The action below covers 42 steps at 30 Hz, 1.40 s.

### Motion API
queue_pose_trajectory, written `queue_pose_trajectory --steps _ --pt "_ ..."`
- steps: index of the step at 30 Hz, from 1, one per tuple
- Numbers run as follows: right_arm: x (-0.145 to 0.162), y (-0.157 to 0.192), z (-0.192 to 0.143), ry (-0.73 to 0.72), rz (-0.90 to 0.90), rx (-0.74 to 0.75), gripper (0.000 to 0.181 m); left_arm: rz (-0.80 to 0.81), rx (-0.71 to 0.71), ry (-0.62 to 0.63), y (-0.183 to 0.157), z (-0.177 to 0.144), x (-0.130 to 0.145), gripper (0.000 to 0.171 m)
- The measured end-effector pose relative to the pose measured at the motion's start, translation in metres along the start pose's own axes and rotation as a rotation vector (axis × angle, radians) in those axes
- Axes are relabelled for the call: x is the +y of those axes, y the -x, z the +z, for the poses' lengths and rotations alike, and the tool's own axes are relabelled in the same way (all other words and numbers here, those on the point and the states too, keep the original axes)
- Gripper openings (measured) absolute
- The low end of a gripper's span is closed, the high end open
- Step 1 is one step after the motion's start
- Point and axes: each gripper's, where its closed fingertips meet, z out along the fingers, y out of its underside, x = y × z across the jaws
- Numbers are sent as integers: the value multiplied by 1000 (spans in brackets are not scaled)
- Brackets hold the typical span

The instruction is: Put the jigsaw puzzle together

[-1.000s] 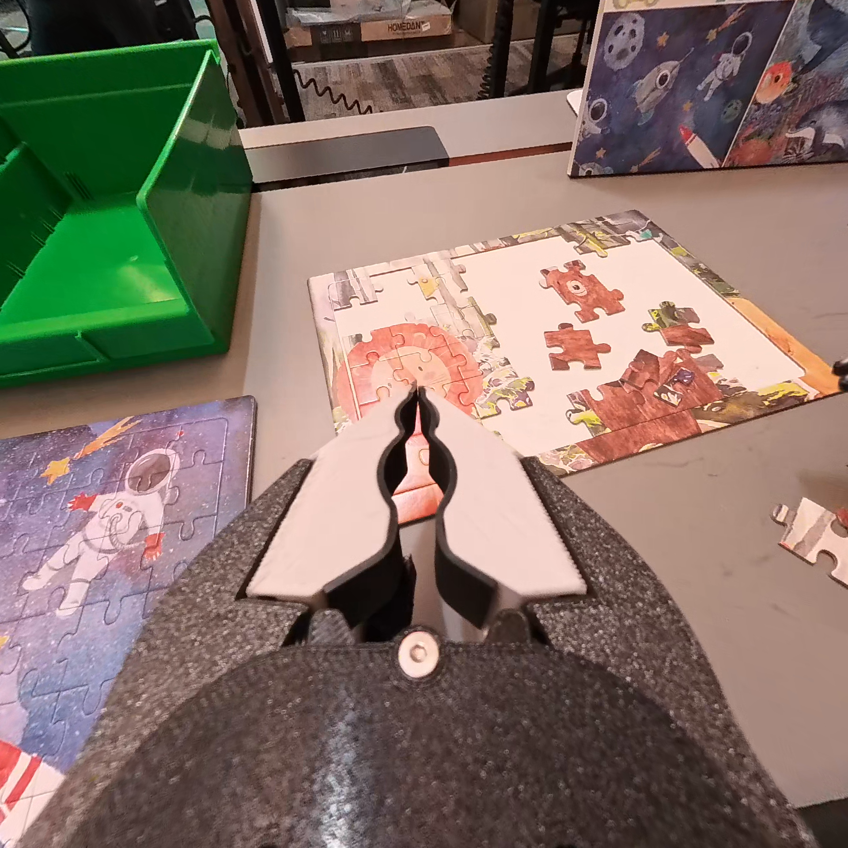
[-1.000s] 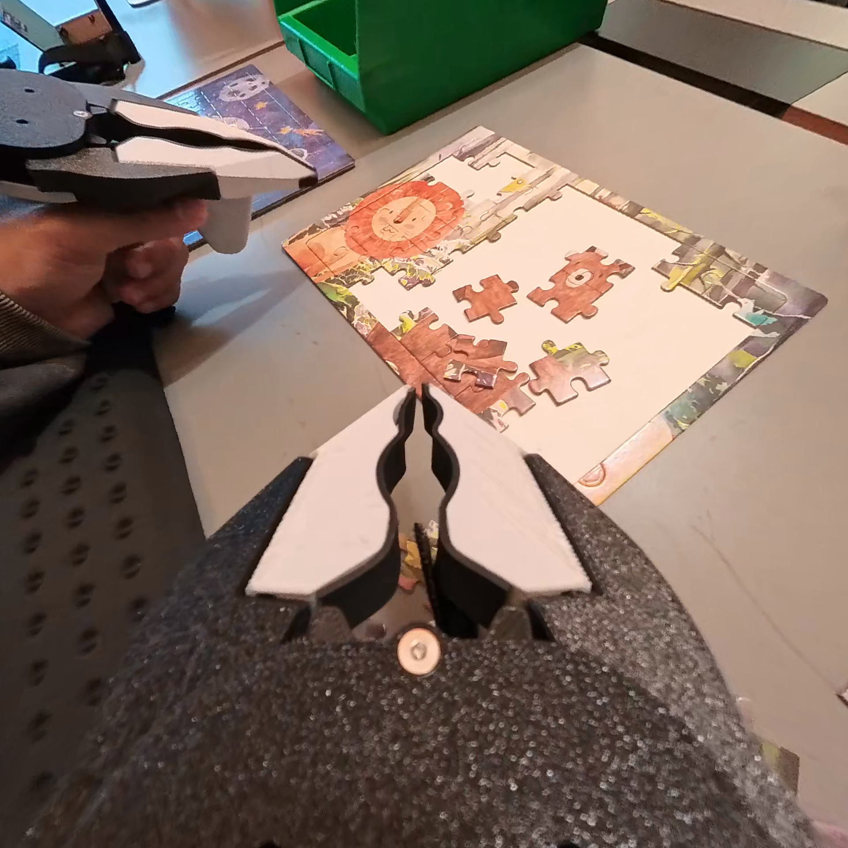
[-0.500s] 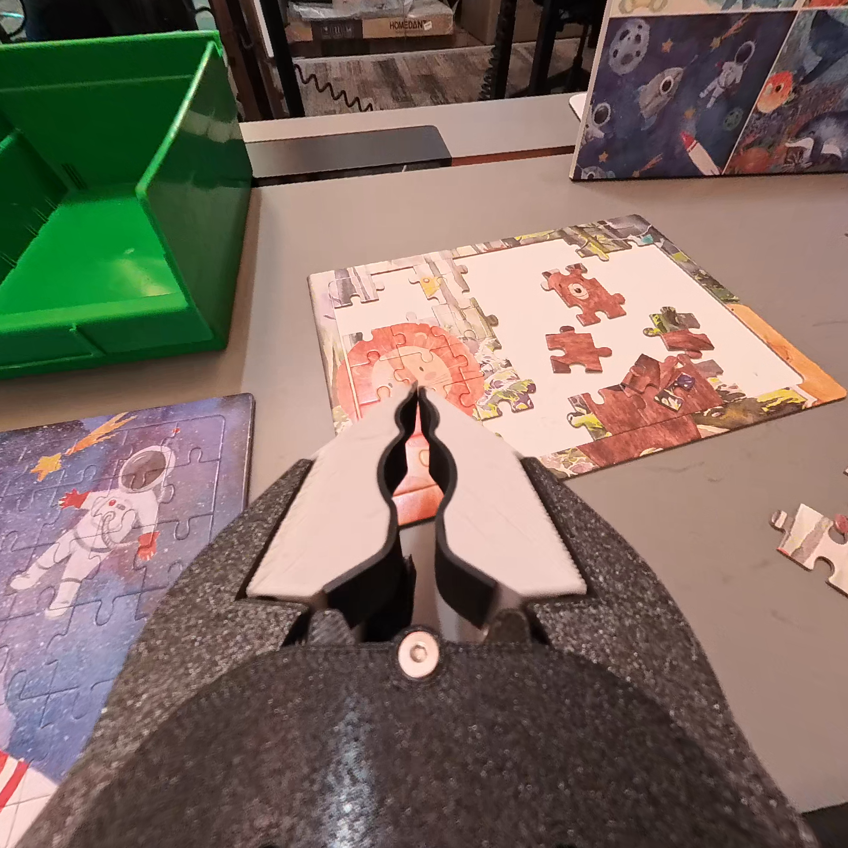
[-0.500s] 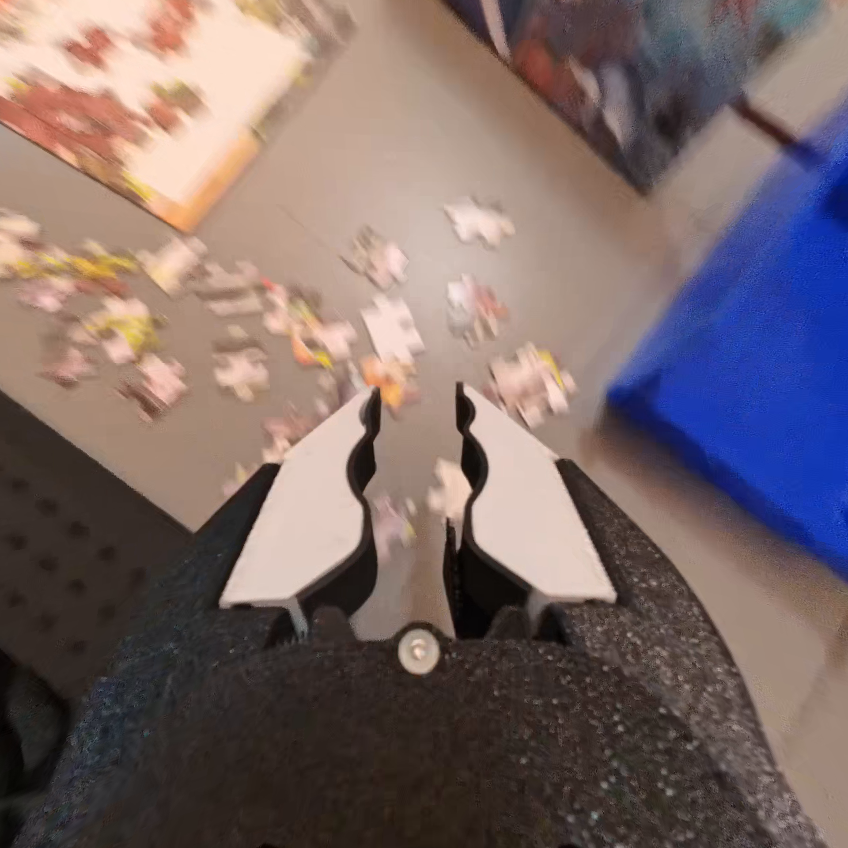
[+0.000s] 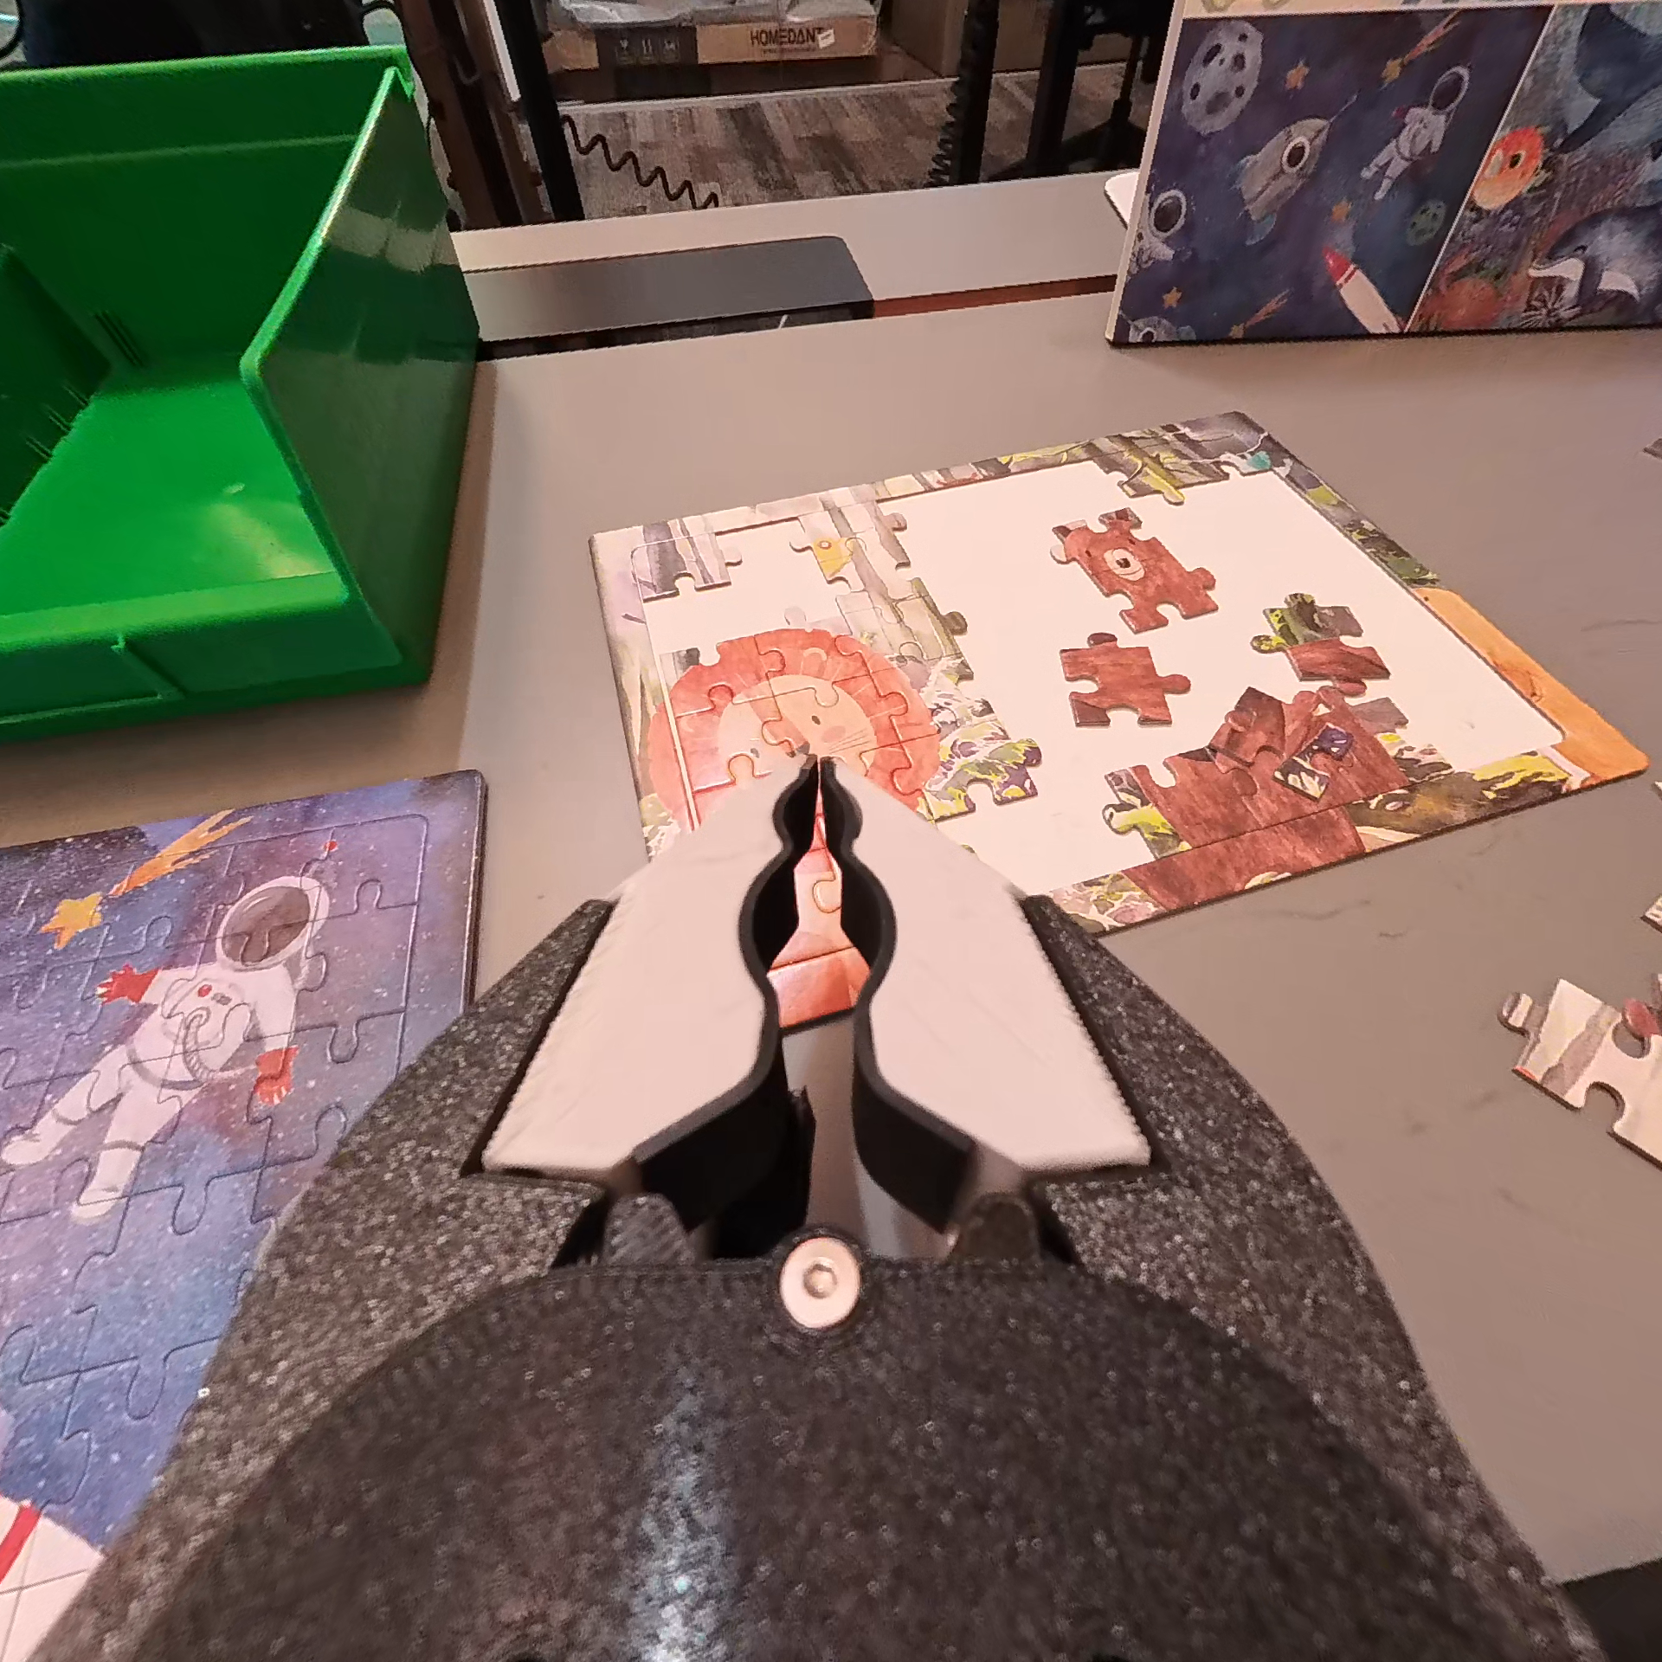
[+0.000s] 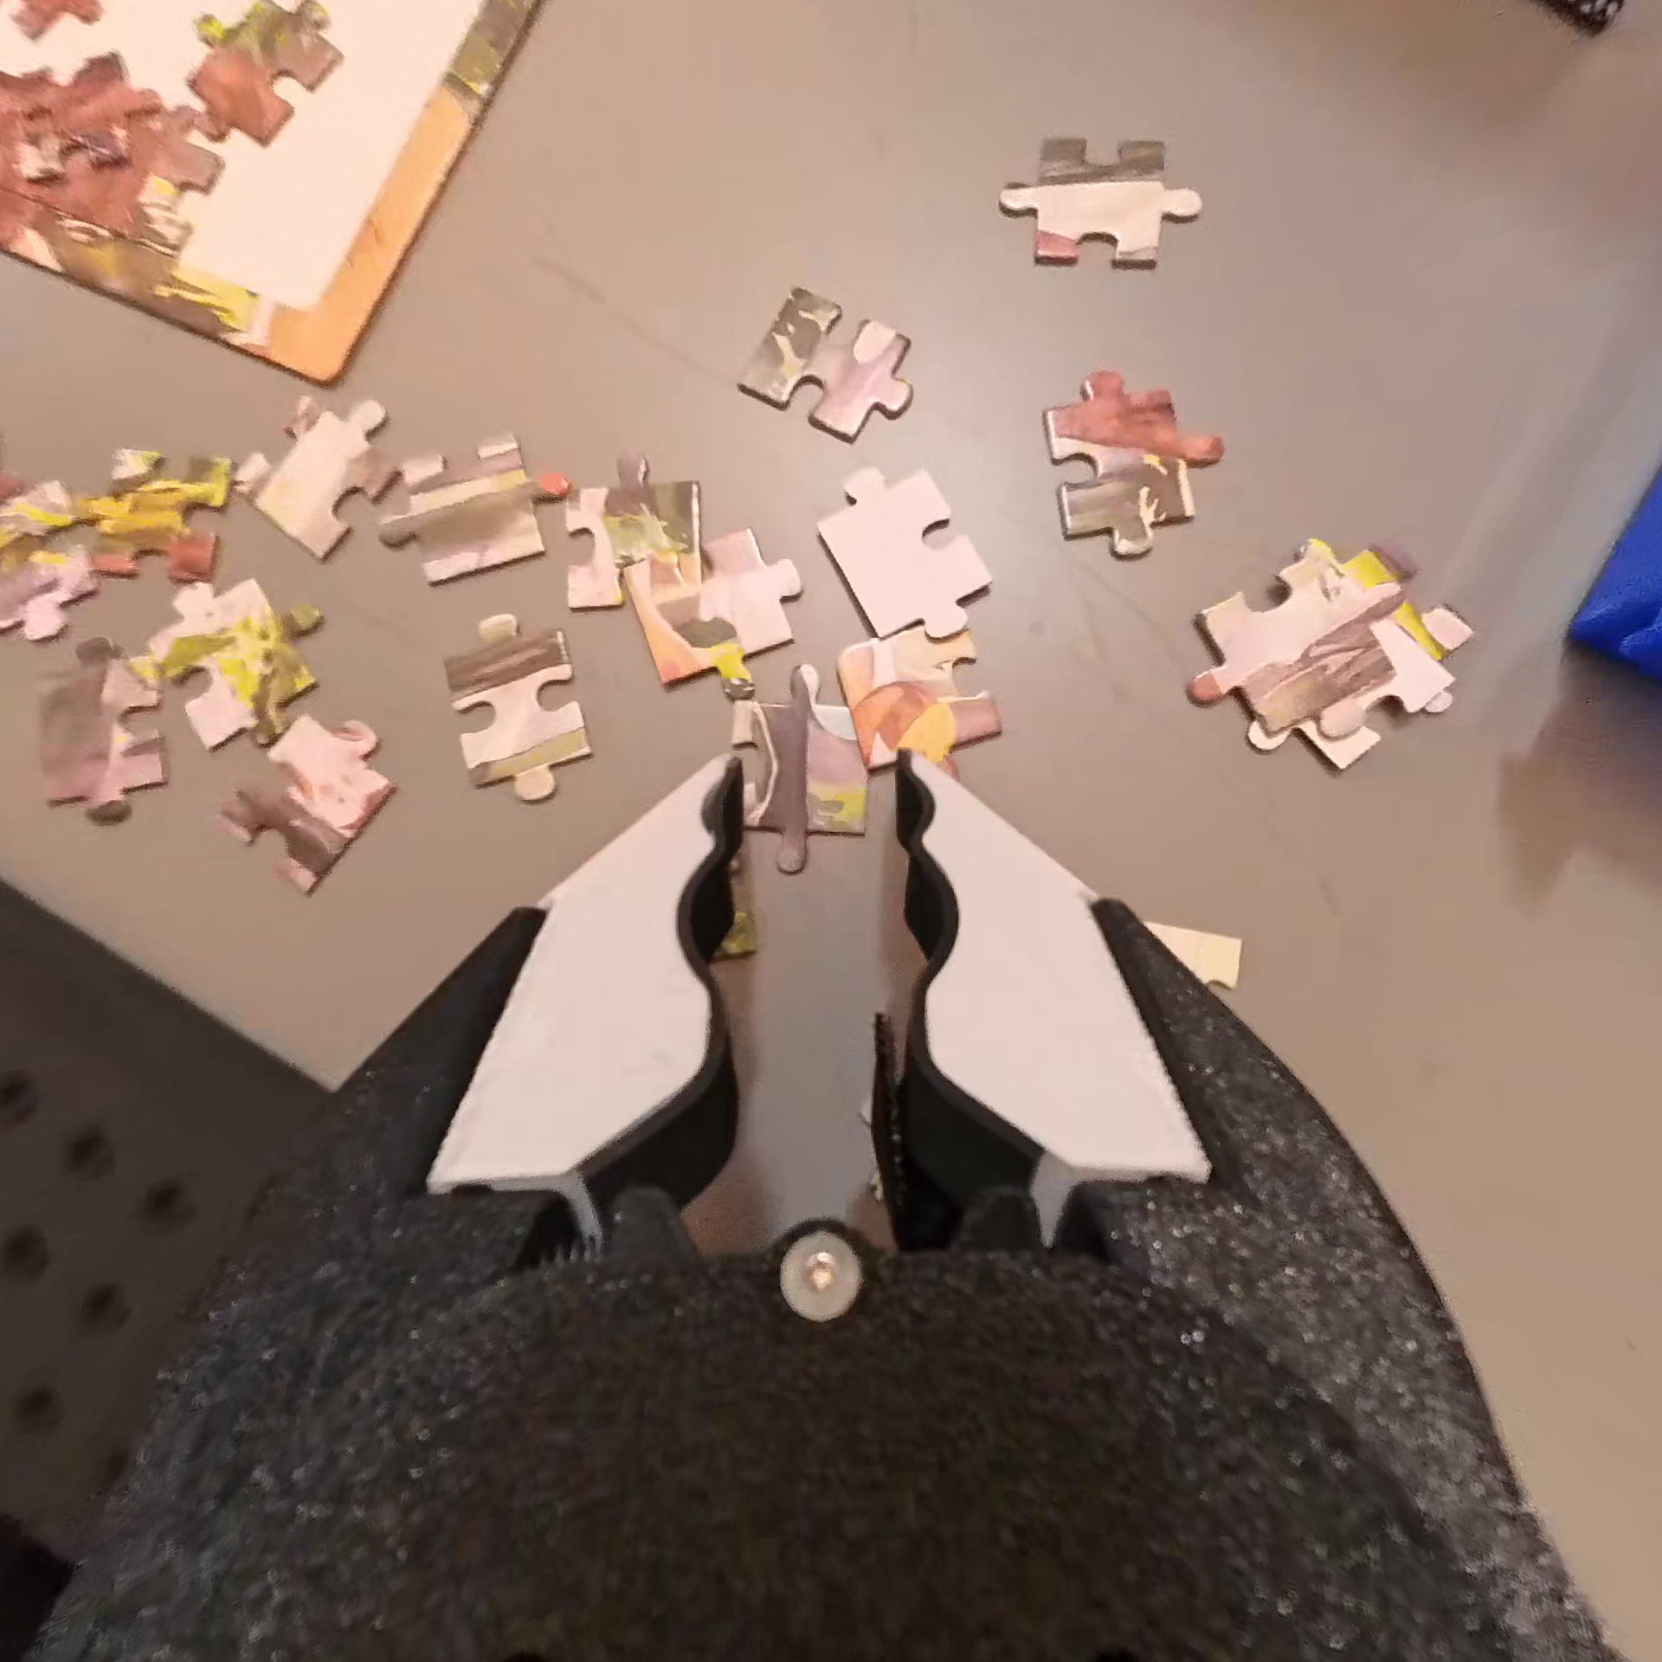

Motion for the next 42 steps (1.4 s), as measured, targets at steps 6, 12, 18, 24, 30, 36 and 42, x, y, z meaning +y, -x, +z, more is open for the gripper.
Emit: queue_pose_trajectory --steps 6,12,18,24,30,36,42 --pt "10 1 9 32 59 -18 37 -20 20 -1 -1 0 0 0" --pt "10 2 10 54 21 31 36 -14 26 7 -3 1 1 0" --pt "11 5 9 82 33 39 30 -20 26 1 -2 0 0 0" --pt "11 9 6 67 35 26 14 -28 32 -4 -3 0 0 0" --pt "14 10 6 64 34 30 0 -31 39 -5 -4 0 0 0" --pt "10 6 -2 45 40 28 0 -43 43 -9 -3 -1 -1 0" --pt "14 13 6 110 94 44 34 -40 41 -5 -3 0 0 0"
